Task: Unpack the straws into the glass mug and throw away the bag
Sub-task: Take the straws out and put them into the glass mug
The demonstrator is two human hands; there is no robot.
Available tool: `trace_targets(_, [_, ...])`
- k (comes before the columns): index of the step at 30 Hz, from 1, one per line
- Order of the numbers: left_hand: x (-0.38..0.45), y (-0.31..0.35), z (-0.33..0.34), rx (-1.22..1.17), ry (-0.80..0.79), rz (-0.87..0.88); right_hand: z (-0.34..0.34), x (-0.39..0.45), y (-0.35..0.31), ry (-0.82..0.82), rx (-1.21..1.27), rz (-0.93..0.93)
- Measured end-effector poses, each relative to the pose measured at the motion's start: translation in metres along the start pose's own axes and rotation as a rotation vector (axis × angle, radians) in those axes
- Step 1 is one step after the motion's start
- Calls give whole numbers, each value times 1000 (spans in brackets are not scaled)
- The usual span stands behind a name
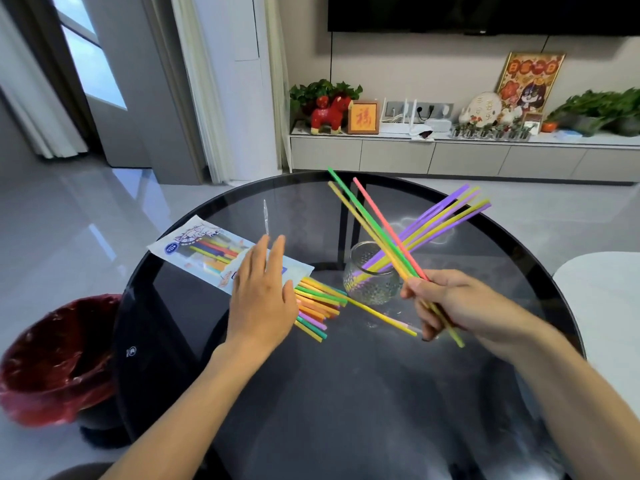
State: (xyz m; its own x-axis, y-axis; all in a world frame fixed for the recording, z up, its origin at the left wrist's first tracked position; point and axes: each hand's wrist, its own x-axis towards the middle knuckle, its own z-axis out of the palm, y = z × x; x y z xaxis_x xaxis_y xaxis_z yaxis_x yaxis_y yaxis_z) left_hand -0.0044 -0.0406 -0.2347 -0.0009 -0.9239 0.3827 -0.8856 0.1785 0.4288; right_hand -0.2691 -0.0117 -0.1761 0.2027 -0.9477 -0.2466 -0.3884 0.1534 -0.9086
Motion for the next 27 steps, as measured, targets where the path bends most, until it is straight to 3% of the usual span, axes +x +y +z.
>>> trace_targets(3, [-8, 26, -7, 27, 118, 397, 25, 3, -7, -139, 95, -2])
trace_targets(7, [-17, 37, 0, 141, 120, 634, 36, -8, -23, -508, 191, -35])
trace_targets(11, [-13, 42, -21, -162, 69, 461, 31, -11, -33, -394, 463, -26])
trace_targets(15, [-18, 68, -63, -779, -130, 221, 26, -6, -39, 29, 693, -275])
trace_targets(18, [-17, 72, -75, -1000, -210, 269, 26, -4, -38, 122, 694, -394])
trace_targets(20, [-15, 65, -63, -1062, -388, 223, 30, -4, -36, 70, 648, -440])
trace_targets(23, [-15, 56, -30, -865, -668, 168, 43, -3, -34, -27, 529, -488])
trace_targets(27, [-13, 53, -14, -838, -786, 146, 54, 1, -28, 44, 337, -482])
